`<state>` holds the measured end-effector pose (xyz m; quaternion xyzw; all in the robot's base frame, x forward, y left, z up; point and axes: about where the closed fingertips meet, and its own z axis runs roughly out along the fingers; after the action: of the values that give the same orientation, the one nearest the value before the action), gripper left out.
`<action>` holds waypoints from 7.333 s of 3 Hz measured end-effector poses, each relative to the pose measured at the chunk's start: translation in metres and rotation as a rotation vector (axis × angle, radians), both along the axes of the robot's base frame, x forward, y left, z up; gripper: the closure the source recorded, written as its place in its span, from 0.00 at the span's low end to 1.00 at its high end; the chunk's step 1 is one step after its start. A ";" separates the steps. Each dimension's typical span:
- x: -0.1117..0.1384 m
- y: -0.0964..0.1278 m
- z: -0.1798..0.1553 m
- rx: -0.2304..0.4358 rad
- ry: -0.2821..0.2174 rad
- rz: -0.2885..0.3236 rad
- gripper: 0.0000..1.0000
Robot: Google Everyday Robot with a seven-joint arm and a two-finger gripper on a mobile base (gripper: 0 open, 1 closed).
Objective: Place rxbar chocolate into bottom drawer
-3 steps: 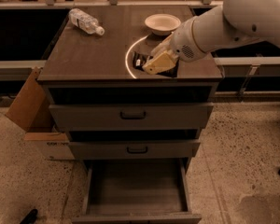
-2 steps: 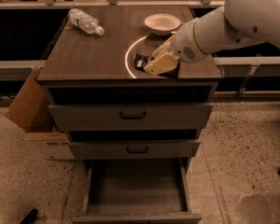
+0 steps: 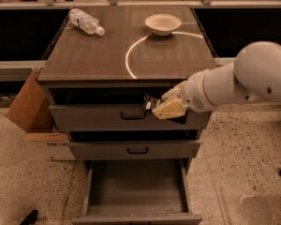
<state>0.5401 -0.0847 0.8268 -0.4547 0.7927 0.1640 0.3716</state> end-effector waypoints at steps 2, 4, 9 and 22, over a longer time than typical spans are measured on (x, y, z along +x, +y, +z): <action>-0.048 0.004 -0.078 0.141 0.082 -0.089 1.00; -0.041 0.001 -0.093 0.175 0.112 -0.099 1.00; -0.029 0.010 -0.322 0.324 0.204 0.110 1.00; 0.037 0.114 -0.649 0.322 0.369 0.010 0.00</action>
Offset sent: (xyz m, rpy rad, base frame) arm -0.0299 0.0008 -0.0533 0.0836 0.0554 -0.0451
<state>0.5774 0.0289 0.1775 -0.3559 0.8084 0.3705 0.2874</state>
